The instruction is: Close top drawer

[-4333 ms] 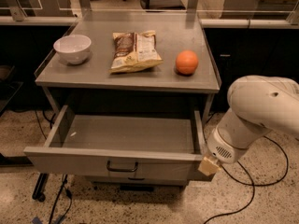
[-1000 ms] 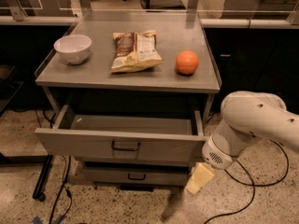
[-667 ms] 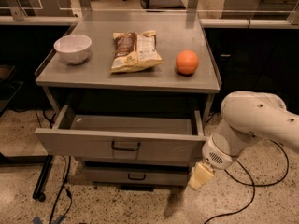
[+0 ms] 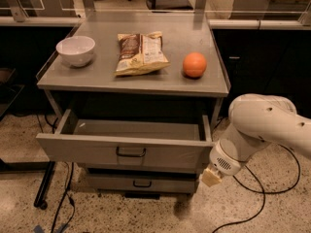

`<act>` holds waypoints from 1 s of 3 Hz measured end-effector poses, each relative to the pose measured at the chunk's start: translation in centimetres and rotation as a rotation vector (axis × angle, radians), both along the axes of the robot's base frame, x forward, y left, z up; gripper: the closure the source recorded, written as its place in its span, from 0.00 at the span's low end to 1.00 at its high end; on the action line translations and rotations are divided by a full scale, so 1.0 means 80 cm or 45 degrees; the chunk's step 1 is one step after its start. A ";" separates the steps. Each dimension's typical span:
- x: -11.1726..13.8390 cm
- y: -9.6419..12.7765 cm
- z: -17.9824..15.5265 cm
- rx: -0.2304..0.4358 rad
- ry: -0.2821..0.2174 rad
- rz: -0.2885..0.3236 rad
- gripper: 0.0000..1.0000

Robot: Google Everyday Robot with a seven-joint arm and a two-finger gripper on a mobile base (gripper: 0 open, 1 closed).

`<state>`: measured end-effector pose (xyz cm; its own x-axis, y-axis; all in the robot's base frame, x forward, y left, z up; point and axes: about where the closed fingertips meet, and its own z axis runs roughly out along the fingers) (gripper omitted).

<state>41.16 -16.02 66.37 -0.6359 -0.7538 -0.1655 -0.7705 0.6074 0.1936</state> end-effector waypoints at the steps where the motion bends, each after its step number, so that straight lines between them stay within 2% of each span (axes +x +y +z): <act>1: 0.027 0.009 0.012 -0.020 -0.054 0.005 1.00; 3: 0.080 0.028 0.021 -0.051 -0.132 -0.005 1.00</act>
Offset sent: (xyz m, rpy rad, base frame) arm 0.0715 0.0237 0.0247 -0.0403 -0.1260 -0.0097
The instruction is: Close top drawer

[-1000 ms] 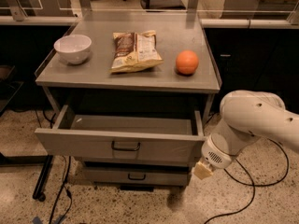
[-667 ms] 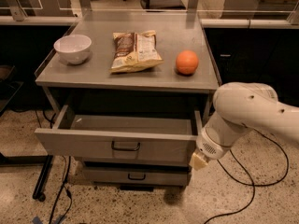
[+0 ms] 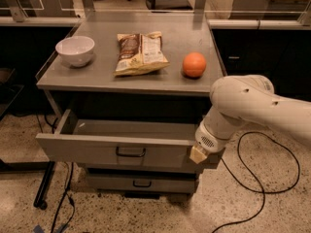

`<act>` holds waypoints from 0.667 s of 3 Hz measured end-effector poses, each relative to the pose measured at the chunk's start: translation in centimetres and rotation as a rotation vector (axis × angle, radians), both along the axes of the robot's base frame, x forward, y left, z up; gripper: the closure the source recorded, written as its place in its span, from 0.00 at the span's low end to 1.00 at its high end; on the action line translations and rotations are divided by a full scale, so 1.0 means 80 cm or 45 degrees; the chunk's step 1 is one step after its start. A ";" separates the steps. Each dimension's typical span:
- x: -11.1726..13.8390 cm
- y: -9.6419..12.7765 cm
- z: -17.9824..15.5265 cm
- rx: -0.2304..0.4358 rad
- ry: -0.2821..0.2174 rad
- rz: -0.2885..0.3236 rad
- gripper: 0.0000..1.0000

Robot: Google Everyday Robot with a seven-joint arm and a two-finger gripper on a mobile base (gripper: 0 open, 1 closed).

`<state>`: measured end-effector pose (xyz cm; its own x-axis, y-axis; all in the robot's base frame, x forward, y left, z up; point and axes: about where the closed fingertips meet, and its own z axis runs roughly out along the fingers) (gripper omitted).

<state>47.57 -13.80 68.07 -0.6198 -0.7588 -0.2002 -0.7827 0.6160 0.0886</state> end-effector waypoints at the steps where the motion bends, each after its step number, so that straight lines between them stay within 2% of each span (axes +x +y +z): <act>1: 0.001 0.001 0.000 -0.001 -0.002 0.001 0.82; 2: 0.001 0.001 0.000 -0.001 -0.002 0.001 0.57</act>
Offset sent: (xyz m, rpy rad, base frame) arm 0.0010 0.0007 0.0002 -0.0008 -0.0013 0.0007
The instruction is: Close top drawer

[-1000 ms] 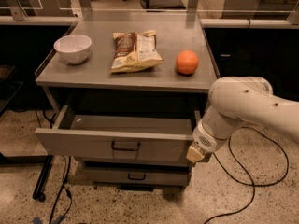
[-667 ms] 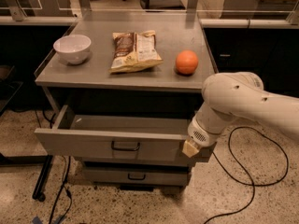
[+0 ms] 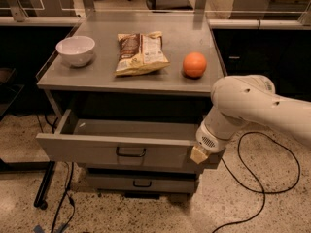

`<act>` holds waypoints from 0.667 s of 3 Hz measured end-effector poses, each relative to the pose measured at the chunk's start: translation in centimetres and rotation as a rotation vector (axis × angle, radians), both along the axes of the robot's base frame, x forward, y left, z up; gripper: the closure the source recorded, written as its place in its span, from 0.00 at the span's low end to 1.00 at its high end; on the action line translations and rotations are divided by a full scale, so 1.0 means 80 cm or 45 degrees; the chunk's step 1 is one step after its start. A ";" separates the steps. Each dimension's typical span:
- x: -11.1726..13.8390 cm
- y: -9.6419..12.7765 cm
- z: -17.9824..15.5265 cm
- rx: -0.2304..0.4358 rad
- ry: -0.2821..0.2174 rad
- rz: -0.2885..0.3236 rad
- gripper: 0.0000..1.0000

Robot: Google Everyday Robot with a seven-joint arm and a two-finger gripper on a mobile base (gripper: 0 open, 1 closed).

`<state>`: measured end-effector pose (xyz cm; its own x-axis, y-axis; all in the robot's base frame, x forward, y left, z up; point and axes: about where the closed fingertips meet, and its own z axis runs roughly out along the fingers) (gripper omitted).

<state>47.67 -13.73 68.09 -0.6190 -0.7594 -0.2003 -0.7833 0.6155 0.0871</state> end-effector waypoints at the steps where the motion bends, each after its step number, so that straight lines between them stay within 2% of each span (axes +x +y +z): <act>1: 0.000 0.000 0.000 0.000 0.000 0.000 0.36; 2: 0.000 0.000 0.000 0.000 0.000 0.000 0.13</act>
Offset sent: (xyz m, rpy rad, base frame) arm 0.0000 0.0000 0.0000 0.0000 0.0000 0.0000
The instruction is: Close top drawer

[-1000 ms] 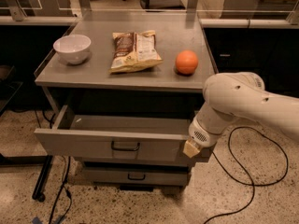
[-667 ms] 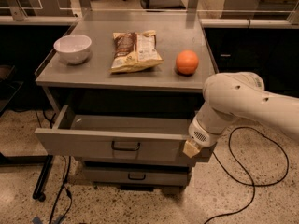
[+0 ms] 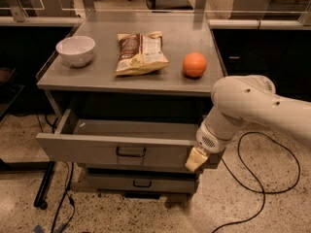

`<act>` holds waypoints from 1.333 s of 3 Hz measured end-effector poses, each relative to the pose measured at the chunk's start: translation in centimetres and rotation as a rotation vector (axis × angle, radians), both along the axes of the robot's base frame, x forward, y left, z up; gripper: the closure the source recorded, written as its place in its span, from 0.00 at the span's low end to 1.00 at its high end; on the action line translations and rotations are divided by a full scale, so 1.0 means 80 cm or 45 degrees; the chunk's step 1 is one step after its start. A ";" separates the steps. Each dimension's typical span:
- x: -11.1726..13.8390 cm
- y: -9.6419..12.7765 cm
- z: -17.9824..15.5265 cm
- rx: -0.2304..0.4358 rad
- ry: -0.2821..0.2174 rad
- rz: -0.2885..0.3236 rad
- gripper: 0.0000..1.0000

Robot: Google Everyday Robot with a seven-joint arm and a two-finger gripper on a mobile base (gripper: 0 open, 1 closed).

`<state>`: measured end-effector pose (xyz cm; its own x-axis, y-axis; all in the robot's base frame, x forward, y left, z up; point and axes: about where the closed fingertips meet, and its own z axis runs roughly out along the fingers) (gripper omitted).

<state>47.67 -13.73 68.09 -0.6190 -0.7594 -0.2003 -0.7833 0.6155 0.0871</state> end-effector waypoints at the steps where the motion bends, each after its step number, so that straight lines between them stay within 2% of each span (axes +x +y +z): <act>1: 0.000 0.000 0.000 0.000 0.000 0.000 0.00; 2: 0.000 0.000 0.000 0.000 0.000 0.000 0.00; 4: 0.000 0.000 0.000 0.000 0.000 0.000 0.42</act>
Offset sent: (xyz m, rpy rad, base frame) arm 0.0000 0.0000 0.0000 0.0000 0.0000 0.0000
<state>47.67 -13.72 68.09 -0.6189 -0.7595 -0.2003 -0.7833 0.6155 0.0870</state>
